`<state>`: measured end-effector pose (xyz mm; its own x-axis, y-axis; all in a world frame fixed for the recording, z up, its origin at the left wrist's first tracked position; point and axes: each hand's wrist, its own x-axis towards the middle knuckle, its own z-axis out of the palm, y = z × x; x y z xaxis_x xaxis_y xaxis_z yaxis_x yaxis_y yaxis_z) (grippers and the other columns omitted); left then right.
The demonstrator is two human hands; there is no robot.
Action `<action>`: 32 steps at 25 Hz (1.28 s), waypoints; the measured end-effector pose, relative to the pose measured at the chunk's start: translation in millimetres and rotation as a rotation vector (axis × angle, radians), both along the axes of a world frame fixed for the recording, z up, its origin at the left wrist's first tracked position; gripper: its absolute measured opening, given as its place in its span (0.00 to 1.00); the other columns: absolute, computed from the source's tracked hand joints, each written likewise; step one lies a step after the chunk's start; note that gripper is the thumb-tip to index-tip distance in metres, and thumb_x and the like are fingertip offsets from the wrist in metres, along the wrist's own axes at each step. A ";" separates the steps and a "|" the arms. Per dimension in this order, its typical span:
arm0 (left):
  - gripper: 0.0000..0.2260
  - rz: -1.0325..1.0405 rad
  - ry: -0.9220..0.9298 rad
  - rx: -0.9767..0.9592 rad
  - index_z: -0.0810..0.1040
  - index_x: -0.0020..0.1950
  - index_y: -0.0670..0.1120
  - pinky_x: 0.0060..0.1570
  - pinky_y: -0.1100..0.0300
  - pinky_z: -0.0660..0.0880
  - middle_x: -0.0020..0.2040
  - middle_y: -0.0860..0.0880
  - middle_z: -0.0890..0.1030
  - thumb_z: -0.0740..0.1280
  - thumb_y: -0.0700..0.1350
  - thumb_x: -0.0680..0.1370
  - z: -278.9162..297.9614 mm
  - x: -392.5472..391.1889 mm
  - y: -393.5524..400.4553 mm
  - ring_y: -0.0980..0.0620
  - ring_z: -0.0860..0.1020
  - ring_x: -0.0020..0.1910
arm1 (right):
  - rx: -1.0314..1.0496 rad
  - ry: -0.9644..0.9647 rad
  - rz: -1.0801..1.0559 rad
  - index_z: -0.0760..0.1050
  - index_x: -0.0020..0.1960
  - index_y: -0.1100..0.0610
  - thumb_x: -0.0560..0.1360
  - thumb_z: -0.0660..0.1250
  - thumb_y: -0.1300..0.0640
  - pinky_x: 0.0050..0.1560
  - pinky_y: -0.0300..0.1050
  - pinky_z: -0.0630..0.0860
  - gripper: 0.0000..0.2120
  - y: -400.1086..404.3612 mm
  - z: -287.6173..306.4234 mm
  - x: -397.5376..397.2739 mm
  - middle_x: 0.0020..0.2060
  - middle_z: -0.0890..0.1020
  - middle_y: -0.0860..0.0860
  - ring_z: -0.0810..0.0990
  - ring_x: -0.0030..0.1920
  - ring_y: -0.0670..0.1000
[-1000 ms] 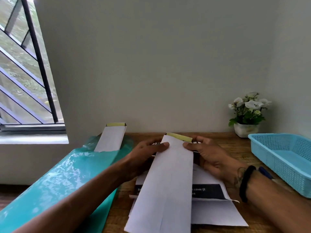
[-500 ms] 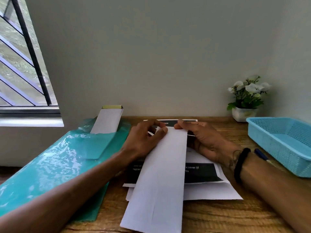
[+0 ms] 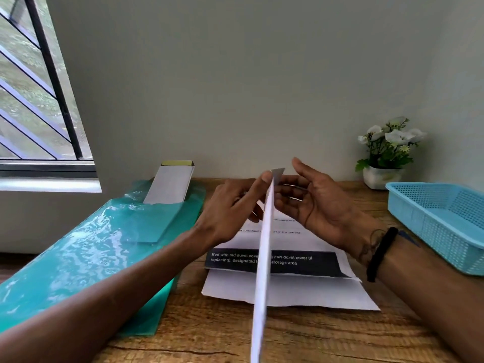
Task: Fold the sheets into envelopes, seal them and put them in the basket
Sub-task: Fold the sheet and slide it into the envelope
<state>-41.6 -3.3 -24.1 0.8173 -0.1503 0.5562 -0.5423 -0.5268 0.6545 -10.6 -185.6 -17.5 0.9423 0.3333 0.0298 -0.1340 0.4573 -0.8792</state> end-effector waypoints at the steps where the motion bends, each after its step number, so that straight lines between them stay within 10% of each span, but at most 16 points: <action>1: 0.28 -0.046 0.128 -0.097 0.75 0.33 0.41 0.31 0.73 0.71 0.24 0.51 0.74 0.56 0.57 0.87 1.2 2.3 1.1 0.63 0.77 0.26 | -0.003 -0.006 0.003 0.79 0.61 0.65 0.80 0.69 0.45 0.48 0.48 0.86 0.23 1.5 -1.1 -0.7 0.48 0.85 0.62 0.85 0.44 0.56; 5: 0.25 -0.203 0.489 -0.495 0.87 0.49 0.42 0.57 0.47 0.80 0.51 0.39 0.87 0.68 0.65 0.79 -3.4 24.0 14.4 0.40 0.85 0.51 | -0.069 -0.097 -0.009 0.79 0.63 0.65 0.79 0.71 0.52 0.49 0.48 0.86 0.19 3.1 -4.6 -3.5 0.51 0.86 0.64 0.85 0.47 0.57; 10: 0.16 -0.077 0.453 -0.598 0.81 0.51 0.35 0.49 0.44 0.72 0.48 0.35 0.81 0.73 0.48 0.75 -14.5 28.9 19.0 0.39 0.79 0.47 | -0.520 -0.416 -0.516 0.85 0.50 0.57 0.73 0.78 0.59 0.38 0.40 0.83 0.06 -5.2 -12.1 4.0 0.43 0.89 0.53 0.85 0.41 0.49; 18: 0.09 -0.074 0.635 -0.710 0.83 0.56 0.41 0.45 0.53 0.81 0.50 0.43 0.85 0.70 0.45 0.81 -11.5 25.2 11.5 0.47 0.83 0.42 | -0.135 -0.090 -0.303 0.82 0.51 0.67 0.72 0.75 0.70 0.38 0.41 0.84 0.07 -8.2 -18.6 16.5 0.45 0.87 0.58 0.88 0.40 0.52; 28: 0.23 -0.143 0.603 -0.451 0.77 0.67 0.49 0.35 0.57 0.82 0.48 0.44 0.88 0.78 0.40 0.75 -14.5 21.3 17.2 0.48 0.86 0.37 | -0.209 -0.065 -0.494 0.79 0.48 0.63 0.73 0.76 0.68 0.35 0.42 0.83 0.07 -26.5 -33.4 40.7 0.47 0.86 0.62 0.88 0.34 0.50; 32: 0.18 0.014 0.434 -0.232 0.79 0.63 0.51 0.35 0.56 0.82 0.37 0.47 0.87 0.79 0.45 0.76 -27.1 27.4 19.7 0.51 0.84 0.30 | -0.778 -0.407 -0.610 0.81 0.56 0.57 0.74 0.78 0.56 0.47 0.47 0.84 0.13 -28.3 -33.9 34.5 0.50 0.86 0.54 0.86 0.47 0.50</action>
<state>-14.3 16.4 -51.2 0.9822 -0.0499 0.1812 -0.1872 -0.3458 0.9194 23.9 -213.9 -51.4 0.9234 -0.1283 0.3617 0.2970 -0.3581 -0.8852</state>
